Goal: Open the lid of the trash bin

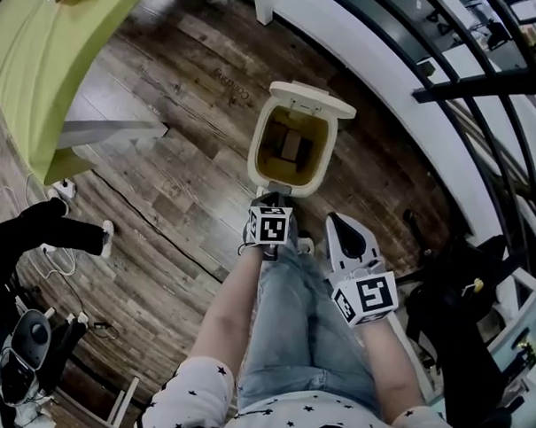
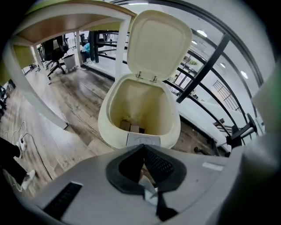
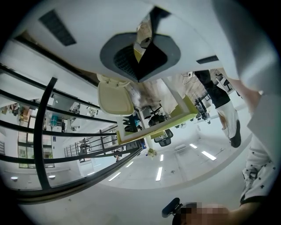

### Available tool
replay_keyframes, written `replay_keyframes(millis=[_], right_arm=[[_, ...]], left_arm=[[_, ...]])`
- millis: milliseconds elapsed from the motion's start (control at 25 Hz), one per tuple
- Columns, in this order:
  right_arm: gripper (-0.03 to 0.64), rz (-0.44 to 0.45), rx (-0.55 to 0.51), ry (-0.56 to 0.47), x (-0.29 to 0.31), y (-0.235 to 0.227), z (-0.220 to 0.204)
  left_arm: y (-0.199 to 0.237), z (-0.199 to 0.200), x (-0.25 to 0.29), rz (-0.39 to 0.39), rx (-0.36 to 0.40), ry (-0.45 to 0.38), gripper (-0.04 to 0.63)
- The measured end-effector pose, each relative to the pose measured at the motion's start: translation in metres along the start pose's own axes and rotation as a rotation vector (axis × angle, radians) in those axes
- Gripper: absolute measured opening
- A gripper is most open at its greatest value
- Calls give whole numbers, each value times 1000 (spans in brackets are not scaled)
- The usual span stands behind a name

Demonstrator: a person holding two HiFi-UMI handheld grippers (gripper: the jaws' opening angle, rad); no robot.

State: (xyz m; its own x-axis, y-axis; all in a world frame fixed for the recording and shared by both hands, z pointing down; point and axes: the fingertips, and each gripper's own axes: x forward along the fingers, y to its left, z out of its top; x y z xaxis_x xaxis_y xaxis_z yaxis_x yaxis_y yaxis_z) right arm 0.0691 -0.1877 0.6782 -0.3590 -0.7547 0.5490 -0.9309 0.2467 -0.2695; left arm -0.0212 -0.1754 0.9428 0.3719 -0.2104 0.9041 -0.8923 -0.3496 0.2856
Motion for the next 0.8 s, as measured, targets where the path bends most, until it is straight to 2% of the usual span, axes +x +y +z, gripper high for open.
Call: replay_keyframes(millis=[160, 320, 520, 800], right_arm=[[-6, 9, -18, -28, -8, 1, 16], [-6, 9, -26, -35, -17, 1, 26], [-6, 10, -54, -44, -35, -1, 40], [-6, 30, -77, -56, -64, 10, 58]], left_arm=[[-4, 2, -10, 9, 27, 4, 12], [-13, 11, -27, 12, 31, -27, 12], [-25, 17, -57, 15, 4, -62, 12], [-36, 33, -117, 26, -83, -149, 12]])
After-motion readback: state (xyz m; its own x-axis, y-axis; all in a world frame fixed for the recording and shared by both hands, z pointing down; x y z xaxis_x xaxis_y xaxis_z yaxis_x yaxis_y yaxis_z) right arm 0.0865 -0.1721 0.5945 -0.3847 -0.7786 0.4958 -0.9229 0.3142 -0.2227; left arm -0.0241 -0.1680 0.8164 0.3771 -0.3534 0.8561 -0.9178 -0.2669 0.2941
